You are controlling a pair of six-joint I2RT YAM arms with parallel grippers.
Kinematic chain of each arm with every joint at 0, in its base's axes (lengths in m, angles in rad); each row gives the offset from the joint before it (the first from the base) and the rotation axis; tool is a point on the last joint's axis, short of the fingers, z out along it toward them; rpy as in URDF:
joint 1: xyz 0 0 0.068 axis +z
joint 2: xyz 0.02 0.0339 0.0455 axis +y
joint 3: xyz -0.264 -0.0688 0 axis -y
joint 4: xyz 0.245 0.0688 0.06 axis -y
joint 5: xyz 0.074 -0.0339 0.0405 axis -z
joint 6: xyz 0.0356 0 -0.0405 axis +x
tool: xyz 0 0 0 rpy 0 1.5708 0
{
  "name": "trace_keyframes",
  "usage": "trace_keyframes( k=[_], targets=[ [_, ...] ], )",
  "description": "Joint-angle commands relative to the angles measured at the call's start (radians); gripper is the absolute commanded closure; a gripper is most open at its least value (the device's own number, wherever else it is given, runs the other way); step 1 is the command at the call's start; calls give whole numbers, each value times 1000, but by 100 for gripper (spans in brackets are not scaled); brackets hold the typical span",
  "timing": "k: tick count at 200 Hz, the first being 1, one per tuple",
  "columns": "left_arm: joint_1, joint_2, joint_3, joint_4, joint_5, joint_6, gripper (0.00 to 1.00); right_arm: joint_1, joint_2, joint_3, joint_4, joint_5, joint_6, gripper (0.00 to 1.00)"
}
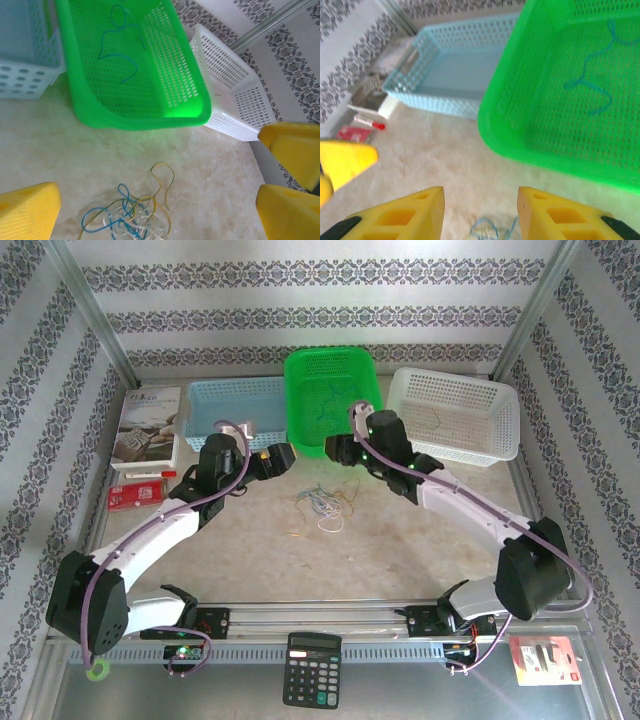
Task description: Untangle the cables
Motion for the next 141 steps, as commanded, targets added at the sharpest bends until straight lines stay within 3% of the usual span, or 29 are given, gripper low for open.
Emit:
trace_keyframes(
  k=[1,39,84,141],
  targets=[
    [23,-26,-18,-54,37,-40,0,31,-57,-77,-52,71,-4,56],
    [28,-1,-15,-78,57,-29,0,115,-78,-146,-95,77,-22,55],
    [52,17,-6,-78,59,-32,0,262,13,-119,-134,68,-129,52],
    [195,14,28,-95,104,-40,0,400,201,-11,-170,1,-335,48]
  ],
)
